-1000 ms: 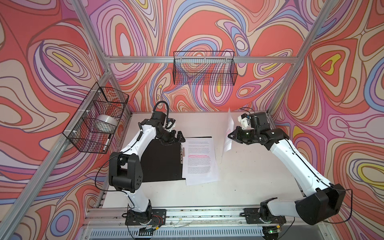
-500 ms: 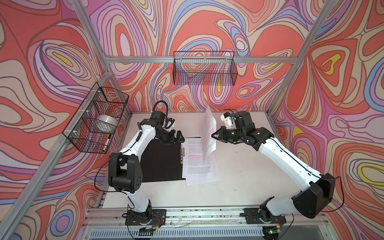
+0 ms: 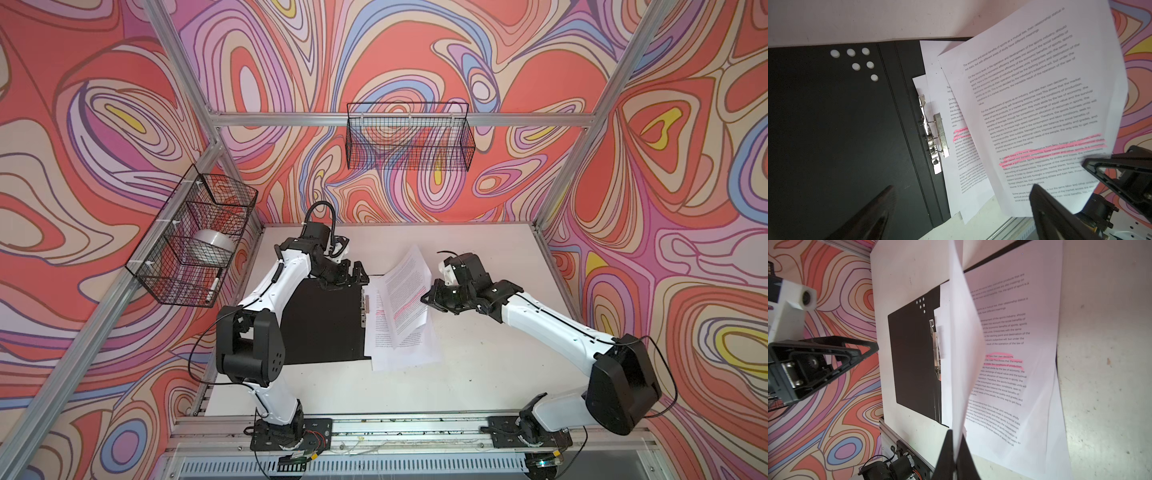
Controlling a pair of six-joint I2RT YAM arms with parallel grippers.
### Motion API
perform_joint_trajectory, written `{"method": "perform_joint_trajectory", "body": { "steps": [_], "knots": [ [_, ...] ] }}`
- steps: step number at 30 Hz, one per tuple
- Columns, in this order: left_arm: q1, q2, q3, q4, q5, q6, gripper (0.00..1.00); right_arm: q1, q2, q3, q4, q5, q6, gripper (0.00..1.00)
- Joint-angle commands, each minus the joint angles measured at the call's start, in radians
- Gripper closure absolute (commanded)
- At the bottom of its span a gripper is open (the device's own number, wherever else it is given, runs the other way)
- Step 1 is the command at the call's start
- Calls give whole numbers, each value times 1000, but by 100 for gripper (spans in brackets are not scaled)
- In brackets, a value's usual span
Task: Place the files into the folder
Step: 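Carry the lifted papers over the folder and lay them on the clipped stack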
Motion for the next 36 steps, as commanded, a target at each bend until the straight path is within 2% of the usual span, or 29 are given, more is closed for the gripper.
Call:
{"method": "perform_joint_trajectory", "body": {
  "steps": [1,5,13,20,25,30,36],
  "knots": [
    [7,-29,22,-25,7,4,0,29,0,-35,-31,90,73,97],
    [7,-25,21,-22,12,2,0,51,-4,-103,-13,104,125,93],
    [7,-14,22,-21,27,-4,0,87,37,-131,-38,147,159,67],
    [7,-14,10,-20,30,-22,0,128,100,-81,-120,185,148,57],
    [4,-38,-24,-5,38,-21,0,159,95,-71,-160,218,132,63],
    [-22,-78,-133,48,22,-9,0,167,69,-136,-103,193,157,84],
    [-51,-94,-246,92,75,-19,0,179,93,-165,-77,201,170,89]
  ]
}}
